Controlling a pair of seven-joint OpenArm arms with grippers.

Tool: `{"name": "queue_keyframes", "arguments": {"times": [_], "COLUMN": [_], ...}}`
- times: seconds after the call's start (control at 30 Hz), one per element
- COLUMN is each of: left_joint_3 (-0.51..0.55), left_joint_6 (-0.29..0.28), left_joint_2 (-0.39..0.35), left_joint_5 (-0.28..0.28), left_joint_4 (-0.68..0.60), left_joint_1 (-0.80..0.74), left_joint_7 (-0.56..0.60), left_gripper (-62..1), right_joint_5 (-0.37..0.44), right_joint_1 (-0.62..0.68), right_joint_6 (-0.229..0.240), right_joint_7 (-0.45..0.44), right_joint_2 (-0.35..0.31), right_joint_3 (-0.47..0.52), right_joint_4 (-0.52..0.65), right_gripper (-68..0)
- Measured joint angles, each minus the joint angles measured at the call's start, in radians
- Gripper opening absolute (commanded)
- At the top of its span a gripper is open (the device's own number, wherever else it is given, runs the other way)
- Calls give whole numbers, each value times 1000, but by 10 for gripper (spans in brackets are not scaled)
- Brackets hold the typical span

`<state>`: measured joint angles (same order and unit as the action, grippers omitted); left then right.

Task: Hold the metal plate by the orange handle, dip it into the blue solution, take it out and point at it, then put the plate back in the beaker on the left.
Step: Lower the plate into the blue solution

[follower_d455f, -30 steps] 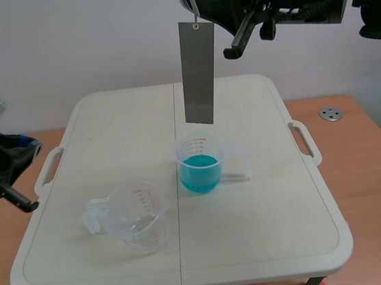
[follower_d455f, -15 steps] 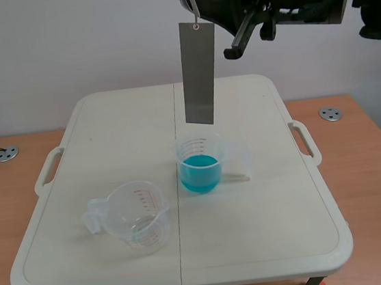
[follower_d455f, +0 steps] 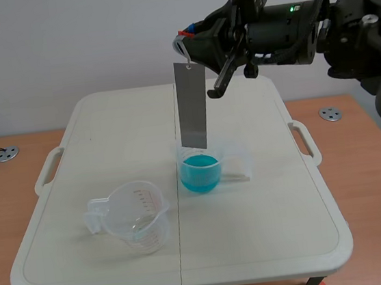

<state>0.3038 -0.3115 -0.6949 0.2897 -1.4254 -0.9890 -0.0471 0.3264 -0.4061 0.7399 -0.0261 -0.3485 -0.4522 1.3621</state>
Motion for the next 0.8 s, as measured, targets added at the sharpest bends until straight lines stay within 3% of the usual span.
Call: {"name": "queue_keyframes", "arguments": {"times": [0.4, 0.5, 0.63, 0.8], "left_joint_3": [-308, -347, -380, -397], "left_joint_6": [4, 4, 4, 5], "left_joint_2": [17, 44, 90, 119], "left_joint_5": [0, -2, -57, -60], "left_joint_4": [98, 109, 145, 176], "left_joint_1": [12, 24, 71, 109], "left_joint_7": [42, 41, 38, 6], "left_gripper": [-580, -580, -580, -580], "right_joint_5": [-130, -133, -132, -139], "right_joint_1": [0, 0, 0, 0], "right_joint_6": [0, 0, -1, -2], "right_joint_7": [-60, -60, -64, -75], "right_joint_2": [80, 92, 93, 95], "right_joint_3": [-3, -3, -3, -3], "right_joint_4": [-117, -145, -178, -219], "right_gripper": [-662, -662, -662, -662]}}
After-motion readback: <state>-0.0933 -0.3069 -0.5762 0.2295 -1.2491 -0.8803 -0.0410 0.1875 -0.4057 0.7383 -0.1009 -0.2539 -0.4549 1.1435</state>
